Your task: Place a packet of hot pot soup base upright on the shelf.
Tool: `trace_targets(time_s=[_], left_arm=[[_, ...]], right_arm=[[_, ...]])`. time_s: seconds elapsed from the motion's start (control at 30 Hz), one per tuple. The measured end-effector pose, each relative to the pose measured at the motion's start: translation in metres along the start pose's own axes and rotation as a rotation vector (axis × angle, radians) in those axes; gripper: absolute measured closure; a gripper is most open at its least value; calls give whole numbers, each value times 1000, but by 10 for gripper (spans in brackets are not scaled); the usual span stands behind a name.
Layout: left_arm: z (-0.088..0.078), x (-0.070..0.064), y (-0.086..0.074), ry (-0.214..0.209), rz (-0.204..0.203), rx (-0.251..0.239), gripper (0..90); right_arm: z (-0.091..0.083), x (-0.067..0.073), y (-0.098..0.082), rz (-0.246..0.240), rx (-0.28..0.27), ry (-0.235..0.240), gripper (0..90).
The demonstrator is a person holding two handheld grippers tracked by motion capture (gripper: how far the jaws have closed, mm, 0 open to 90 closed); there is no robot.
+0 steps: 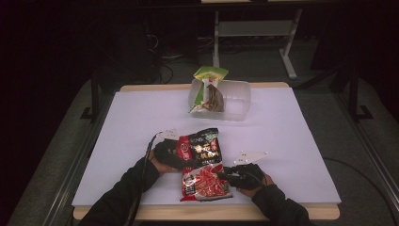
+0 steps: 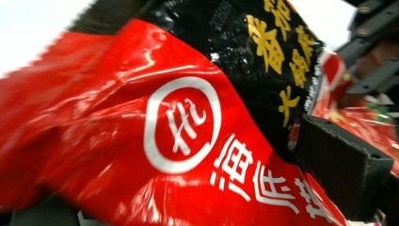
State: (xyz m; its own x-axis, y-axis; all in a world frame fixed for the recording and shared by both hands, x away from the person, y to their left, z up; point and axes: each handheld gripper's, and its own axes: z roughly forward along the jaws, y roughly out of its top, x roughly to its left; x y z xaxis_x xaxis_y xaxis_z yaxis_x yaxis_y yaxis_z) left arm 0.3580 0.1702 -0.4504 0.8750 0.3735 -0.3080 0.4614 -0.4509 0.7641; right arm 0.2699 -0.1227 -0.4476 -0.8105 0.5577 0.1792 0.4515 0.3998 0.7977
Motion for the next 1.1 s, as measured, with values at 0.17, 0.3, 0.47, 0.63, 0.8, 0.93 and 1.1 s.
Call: trace_targets(time_s=[0.17, 0.3, 0.47, 0.63, 0.8, 0.93, 1.1], left_arm=[[-12, -4, 4, -69, 12, -96, 370], [-24, -7, 8, -96, 18, -156, 590], [-33, -17, 13, -81, 30, -200, 691], [-45, -28, 17, -49, 32, -285, 754], [-55, -40, 18, 33, 62, -388, 788], [-57, -45, 20, 66, 65, -414, 799], [-57, -48, 21, 88, 73, -432, 806]], right_arm=[[-3, -3, 1, -8, -23, 11, 748], [-6, -5, 4, -3, -50, 13, 747], [-9, -5, 7, -28, -72, 16, 647], [-20, -8, 5, -104, -51, 31, 535], [-38, -19, -2, -131, -5, -90, 424], [-51, -29, -10, -113, 0, -130, 434], [-59, -38, -14, -89, -8, -170, 411]])
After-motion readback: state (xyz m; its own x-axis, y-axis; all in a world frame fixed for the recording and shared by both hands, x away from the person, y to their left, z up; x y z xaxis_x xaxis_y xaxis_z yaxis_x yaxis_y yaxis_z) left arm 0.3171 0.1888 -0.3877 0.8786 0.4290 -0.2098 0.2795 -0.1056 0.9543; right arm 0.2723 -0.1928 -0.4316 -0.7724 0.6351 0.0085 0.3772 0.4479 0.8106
